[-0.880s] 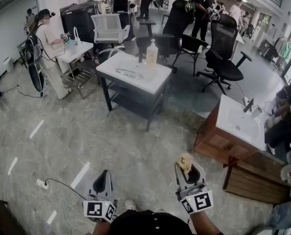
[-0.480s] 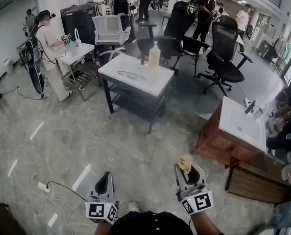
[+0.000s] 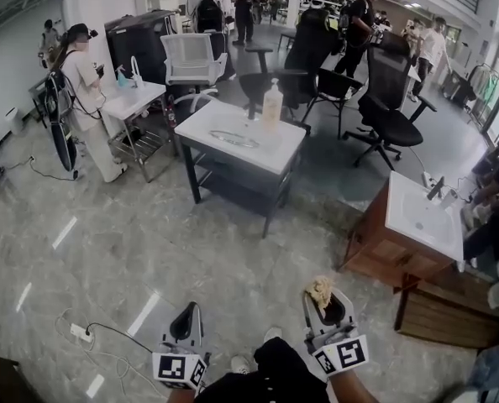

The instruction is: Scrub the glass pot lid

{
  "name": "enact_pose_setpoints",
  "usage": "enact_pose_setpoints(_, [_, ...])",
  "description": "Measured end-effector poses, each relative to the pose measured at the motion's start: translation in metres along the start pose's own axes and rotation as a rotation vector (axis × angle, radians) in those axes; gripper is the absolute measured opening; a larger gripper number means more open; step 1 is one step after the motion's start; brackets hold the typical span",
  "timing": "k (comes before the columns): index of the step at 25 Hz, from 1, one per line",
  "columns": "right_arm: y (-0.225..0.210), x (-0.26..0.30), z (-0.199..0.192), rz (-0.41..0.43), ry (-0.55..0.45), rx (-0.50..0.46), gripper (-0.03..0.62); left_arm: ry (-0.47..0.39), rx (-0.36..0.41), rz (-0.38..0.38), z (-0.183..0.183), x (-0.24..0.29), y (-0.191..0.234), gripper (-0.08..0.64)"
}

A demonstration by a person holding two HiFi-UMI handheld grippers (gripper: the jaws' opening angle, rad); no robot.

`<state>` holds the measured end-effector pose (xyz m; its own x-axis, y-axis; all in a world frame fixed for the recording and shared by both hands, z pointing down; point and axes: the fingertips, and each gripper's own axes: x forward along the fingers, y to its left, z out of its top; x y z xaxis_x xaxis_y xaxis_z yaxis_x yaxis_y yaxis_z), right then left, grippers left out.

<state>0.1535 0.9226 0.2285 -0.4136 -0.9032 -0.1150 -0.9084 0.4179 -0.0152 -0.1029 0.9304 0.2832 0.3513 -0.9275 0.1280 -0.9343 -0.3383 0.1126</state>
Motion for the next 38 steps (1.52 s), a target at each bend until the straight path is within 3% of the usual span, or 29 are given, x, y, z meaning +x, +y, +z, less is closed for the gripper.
enact_pose_setpoints(9, [-0.020,0.066,-0.017,0.000,-0.008,0.007,0.147,0.006,0.000,0.023,-0.001,0.049,0.037,0.026])
enact_pose_setpoints(21, [-0.083,0.202,-0.020,0.031,-0.011,-0.001,0.148,0.005,0.019,0.043,0.036,0.187,0.083,0.026])
enact_pose_setpoints(31, [-0.144,0.276,-0.025,0.047,-0.019,-0.009,0.147,0.005,0.016,0.065,0.048,0.280,0.094,0.026])
enact_pose_setpoints(38, [-0.177,0.305,-0.030,0.061,-0.020,0.006,0.149,0.001,0.014,0.086,0.053,0.317,0.087,0.026])
